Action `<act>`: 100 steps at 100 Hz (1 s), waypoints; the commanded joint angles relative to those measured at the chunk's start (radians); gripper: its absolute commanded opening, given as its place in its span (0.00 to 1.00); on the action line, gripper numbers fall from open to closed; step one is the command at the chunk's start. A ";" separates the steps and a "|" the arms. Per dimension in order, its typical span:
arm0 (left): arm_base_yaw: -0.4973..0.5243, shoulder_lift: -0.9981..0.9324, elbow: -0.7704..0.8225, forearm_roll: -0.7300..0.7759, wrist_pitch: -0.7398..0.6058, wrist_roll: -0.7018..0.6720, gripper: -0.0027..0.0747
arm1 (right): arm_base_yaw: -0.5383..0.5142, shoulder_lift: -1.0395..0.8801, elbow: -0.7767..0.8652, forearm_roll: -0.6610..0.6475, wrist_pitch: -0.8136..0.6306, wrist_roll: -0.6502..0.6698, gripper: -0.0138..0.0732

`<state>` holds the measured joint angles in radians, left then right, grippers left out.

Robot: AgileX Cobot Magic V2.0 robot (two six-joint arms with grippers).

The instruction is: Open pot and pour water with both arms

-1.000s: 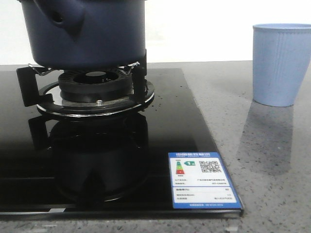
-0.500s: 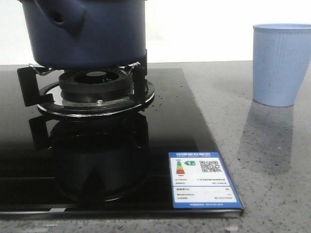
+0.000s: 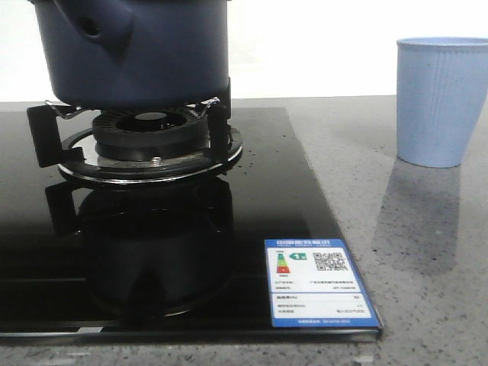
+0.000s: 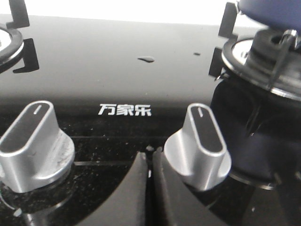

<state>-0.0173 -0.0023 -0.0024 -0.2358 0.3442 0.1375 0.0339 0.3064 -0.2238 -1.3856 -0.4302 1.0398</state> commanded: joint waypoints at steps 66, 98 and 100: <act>-0.001 -0.026 0.043 -0.022 -0.036 -0.019 0.01 | 0.001 0.007 -0.025 0.025 -0.009 -0.001 0.08; -0.001 -0.026 0.043 -0.022 -0.036 -0.019 0.01 | 0.023 0.007 0.029 0.335 0.125 -0.191 0.08; -0.001 -0.026 0.043 -0.022 -0.036 -0.019 0.01 | 0.026 0.007 0.037 0.398 0.144 -0.293 0.08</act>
<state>-0.0173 -0.0023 -0.0024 -0.2398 0.3460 0.1255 0.0475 0.3049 -0.1821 -1.2421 -0.3538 0.9749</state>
